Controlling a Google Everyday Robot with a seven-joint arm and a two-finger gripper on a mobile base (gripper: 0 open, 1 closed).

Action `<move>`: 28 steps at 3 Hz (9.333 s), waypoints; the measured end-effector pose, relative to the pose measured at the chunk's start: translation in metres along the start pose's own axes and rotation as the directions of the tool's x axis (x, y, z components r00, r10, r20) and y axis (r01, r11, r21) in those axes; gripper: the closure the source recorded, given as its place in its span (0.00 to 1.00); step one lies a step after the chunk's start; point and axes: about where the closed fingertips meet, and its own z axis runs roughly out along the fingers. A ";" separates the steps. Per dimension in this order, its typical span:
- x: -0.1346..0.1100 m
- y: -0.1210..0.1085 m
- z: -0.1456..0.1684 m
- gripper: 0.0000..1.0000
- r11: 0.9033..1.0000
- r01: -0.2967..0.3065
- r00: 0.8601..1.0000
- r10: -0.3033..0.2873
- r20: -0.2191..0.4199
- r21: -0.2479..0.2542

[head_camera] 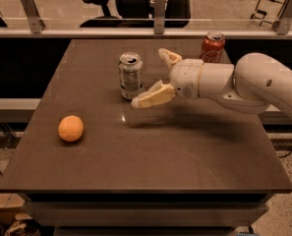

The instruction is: Knock 7up can over

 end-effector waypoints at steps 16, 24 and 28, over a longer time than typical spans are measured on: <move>-0.052 0.009 -0.014 1.00 0.996 -0.063 0.997 0.066 0.037 -0.068; -0.065 -0.002 -0.117 1.00 0.988 -0.079 0.851 0.136 -0.507 0.133; -0.011 0.017 -0.131 1.00 0.984 -0.080 0.638 0.175 -0.750 0.161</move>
Offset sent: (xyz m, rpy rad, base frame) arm 0.0154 0.0261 -0.0005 0.0945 0.0123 0.0940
